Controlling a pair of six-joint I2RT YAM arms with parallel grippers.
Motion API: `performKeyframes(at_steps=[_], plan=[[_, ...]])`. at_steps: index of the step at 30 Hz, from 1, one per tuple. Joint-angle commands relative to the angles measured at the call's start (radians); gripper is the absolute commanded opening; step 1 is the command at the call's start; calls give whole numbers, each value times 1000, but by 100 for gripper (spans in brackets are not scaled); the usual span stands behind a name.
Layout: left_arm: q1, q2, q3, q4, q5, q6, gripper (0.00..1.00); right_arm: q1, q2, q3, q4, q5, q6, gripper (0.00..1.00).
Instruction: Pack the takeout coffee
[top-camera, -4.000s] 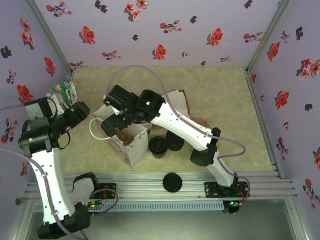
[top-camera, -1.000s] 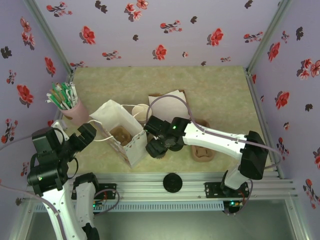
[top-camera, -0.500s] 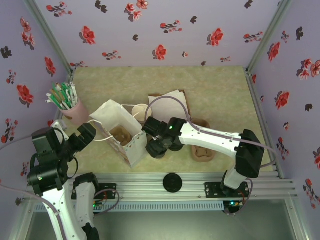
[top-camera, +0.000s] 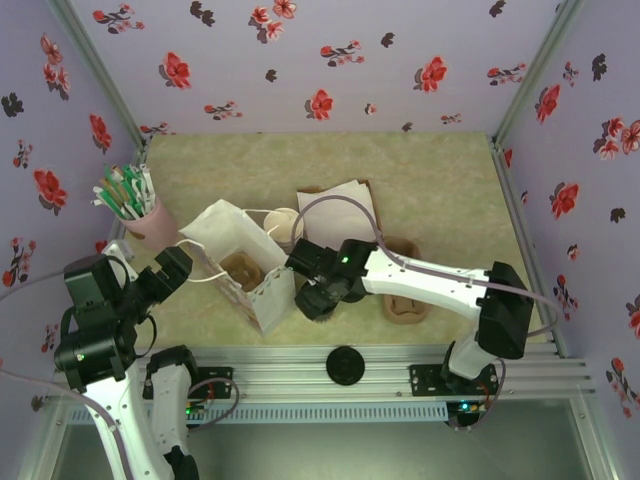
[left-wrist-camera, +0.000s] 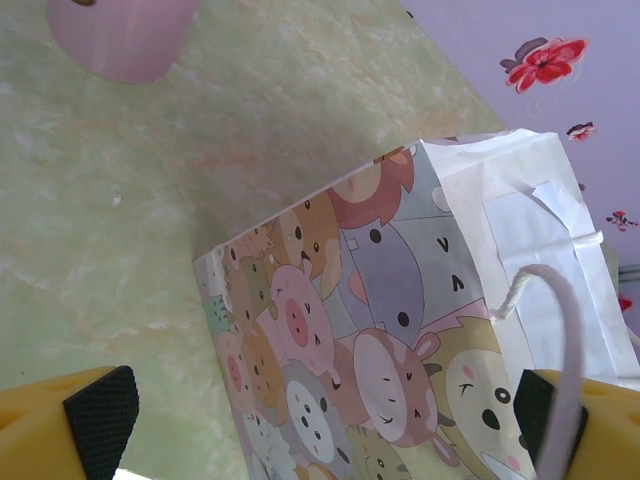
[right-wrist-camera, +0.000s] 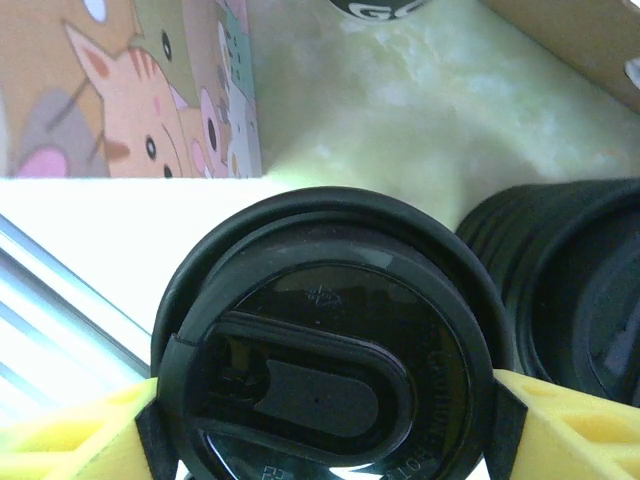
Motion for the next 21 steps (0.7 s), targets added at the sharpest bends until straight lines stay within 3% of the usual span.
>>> performKeyframes(at_steps=[1,21], plan=[[-5,-16,-8,12,-10,-5,99,6,-58,-35,-49,20,30,76],[-5,-15,-11,21,-10,-12,99,4,-101,-100,-120,32,44,83]])
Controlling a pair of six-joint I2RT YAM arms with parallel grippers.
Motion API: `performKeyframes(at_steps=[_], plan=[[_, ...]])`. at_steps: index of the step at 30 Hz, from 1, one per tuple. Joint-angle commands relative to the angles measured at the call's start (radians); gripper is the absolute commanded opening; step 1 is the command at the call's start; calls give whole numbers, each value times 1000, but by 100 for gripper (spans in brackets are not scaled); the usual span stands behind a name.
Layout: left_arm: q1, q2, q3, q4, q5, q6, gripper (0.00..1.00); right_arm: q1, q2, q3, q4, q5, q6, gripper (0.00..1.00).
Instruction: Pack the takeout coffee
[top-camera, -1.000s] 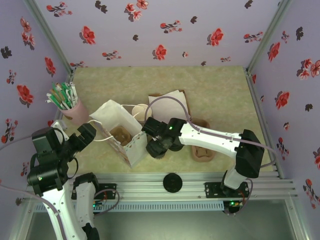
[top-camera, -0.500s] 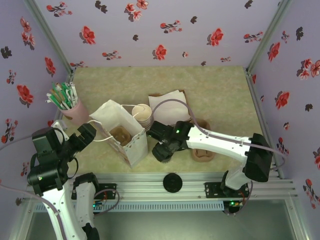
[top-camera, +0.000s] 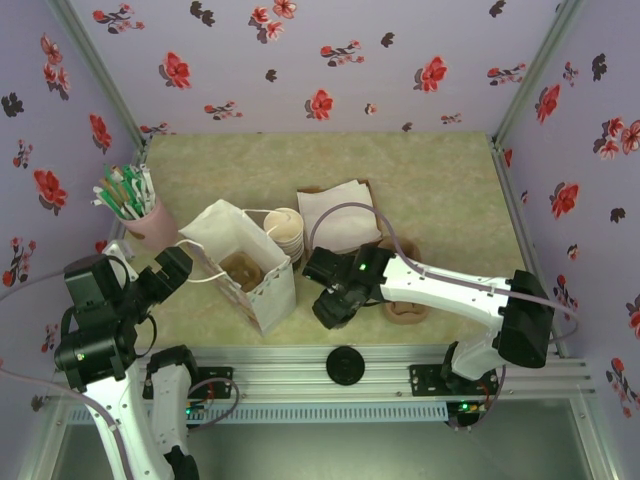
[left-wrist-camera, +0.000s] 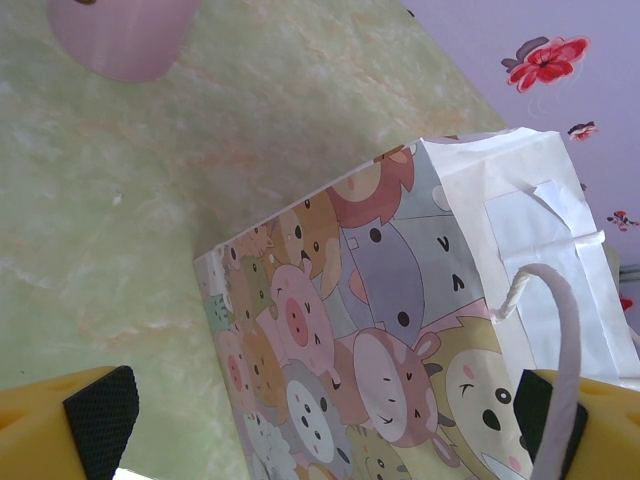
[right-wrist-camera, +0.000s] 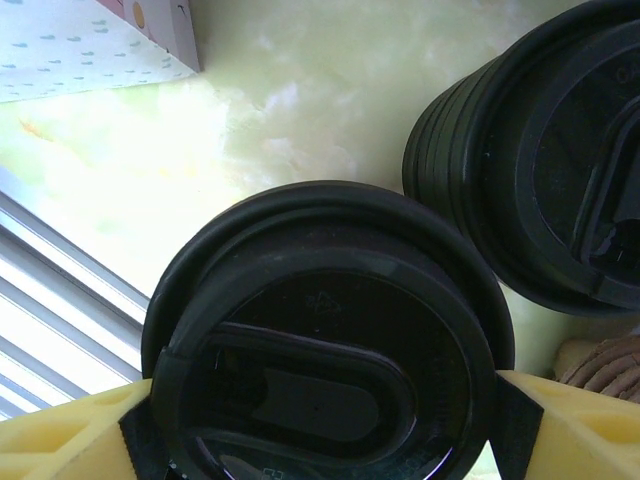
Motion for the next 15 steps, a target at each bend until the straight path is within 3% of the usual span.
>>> performKeyframes(at_steps=[1,15], plan=[[-5,-15,-9,21,-10,-11,99,3,7,12,-56,27,16,83],[-4,-15,-11,25,-10,-7,99,-15,92,98,-93,13,7,83]])
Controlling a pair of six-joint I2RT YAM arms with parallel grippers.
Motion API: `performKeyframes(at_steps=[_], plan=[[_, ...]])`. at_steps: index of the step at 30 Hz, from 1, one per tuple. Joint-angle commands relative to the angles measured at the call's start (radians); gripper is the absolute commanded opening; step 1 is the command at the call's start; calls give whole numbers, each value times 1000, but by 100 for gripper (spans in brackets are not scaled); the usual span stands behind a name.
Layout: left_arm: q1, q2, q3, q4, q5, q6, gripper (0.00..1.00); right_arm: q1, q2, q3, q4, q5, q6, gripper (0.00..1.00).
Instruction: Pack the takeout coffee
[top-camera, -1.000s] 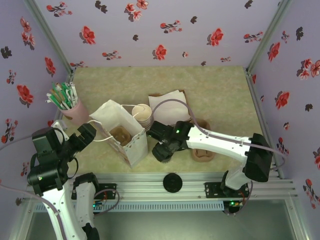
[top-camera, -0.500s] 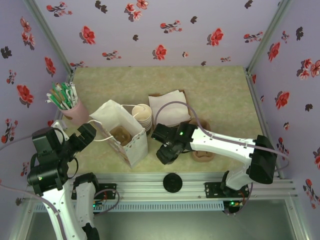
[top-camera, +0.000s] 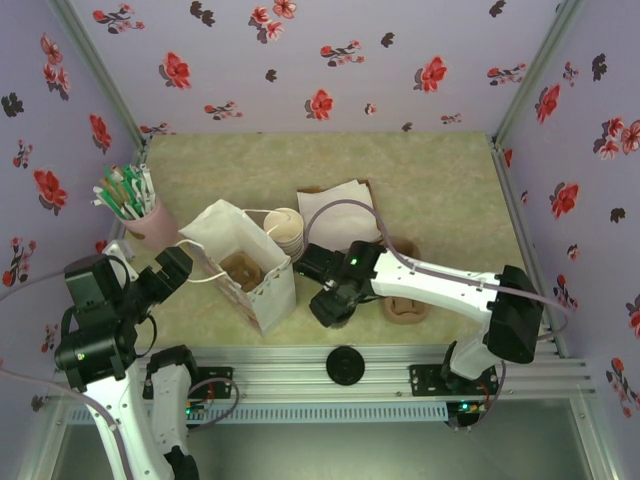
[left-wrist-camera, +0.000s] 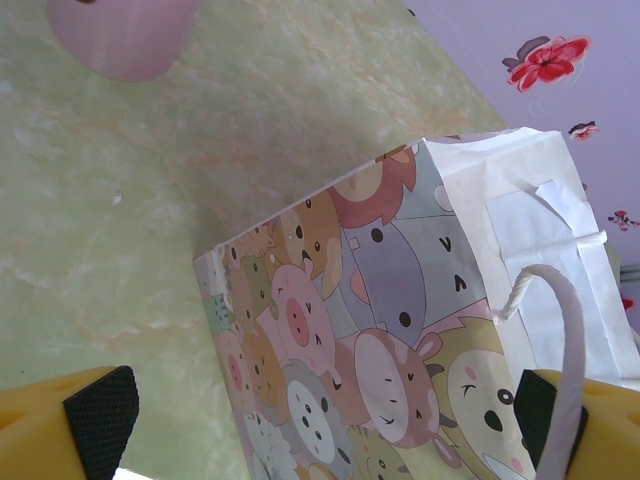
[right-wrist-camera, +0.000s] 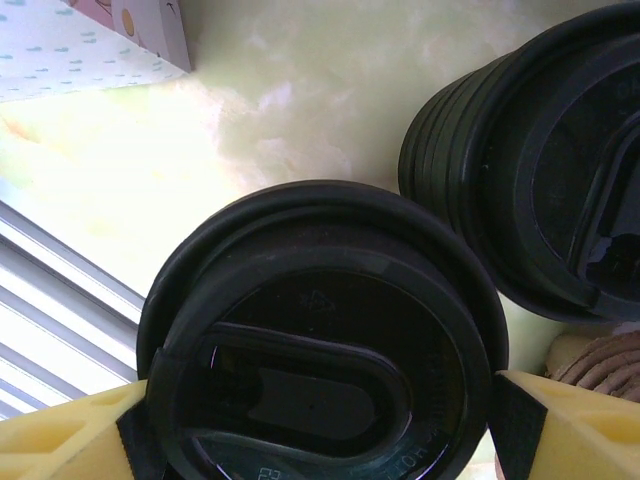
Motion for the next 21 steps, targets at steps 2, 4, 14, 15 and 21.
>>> performKeyframes(at_steps=[2,4,14,15,21], plan=[[-5,-15,-9,26,-10,-7,99,-6,36,39,-45,16,7,83],[-4,-14,-11,27,-11,-7,99,-7,42,47,-50,16,6,83],[-4,-15,-20,31,-11,-5,99,-8,68,80,-69,19,3,83],[-5,-15,-21,31,-11,-4,99,-9,72,80,-70,18,4,83],[-5,-4,-23,41,-36,8,99,-9,78,76,-81,22,5,79]])
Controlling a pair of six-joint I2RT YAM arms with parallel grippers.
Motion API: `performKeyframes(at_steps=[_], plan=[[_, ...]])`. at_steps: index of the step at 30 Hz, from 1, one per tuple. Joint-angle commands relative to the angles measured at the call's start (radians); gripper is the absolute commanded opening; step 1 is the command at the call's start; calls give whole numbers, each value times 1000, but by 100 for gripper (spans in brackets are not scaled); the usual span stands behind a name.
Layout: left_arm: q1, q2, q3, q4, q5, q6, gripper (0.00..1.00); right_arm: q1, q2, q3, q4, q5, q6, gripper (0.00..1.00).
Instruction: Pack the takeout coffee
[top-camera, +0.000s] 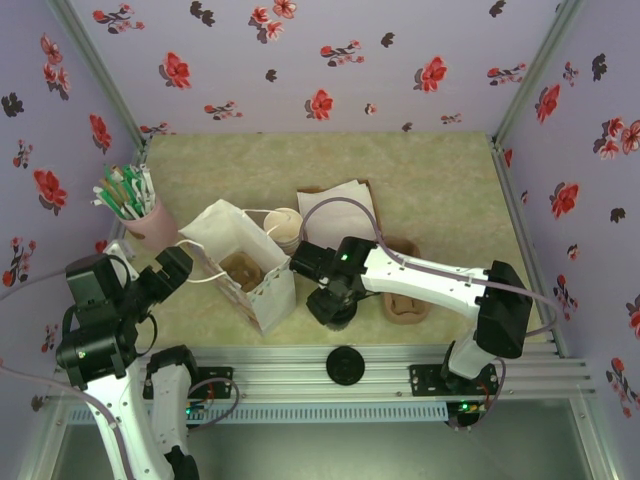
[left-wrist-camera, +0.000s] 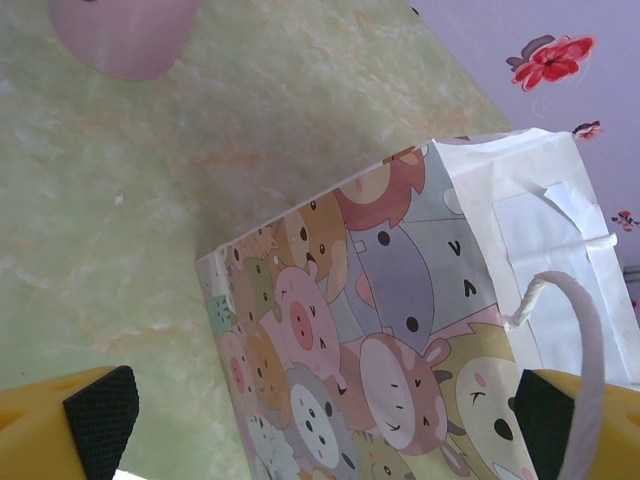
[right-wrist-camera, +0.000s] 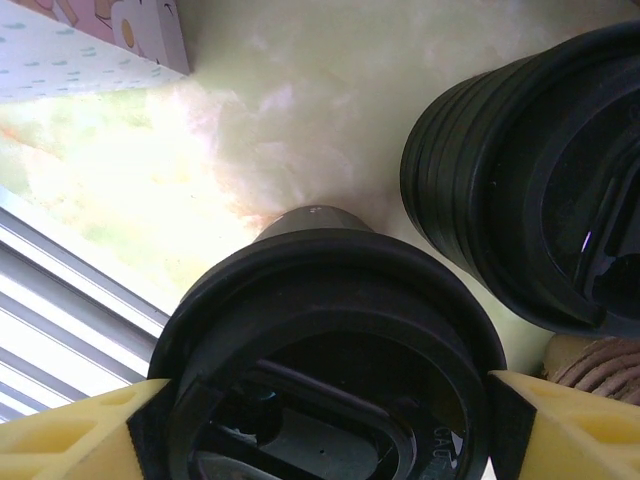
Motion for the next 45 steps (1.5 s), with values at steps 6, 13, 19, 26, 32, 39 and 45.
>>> performKeyframes(at_steps=[6,13,19,26,32,39,45], plan=[[-5,45,38,41,-81,22,99,-6,8,12,-49,27,8,81],[-3,105,86,78,-104,16,99,-6,-5,11,-55,27,13,82],[-3,131,106,123,-58,-10,99,-6,-15,6,-56,24,15,82],[-3,128,118,134,24,-39,99,-6,-12,-3,-50,13,16,78],[-3,130,187,121,49,-40,99,-6,-20,-11,-52,11,21,73],[-2,238,198,198,-61,-15,99,-5,-38,-19,-47,14,24,68],[11,426,246,264,-125,7,94,-5,-77,-13,-49,35,25,67]])
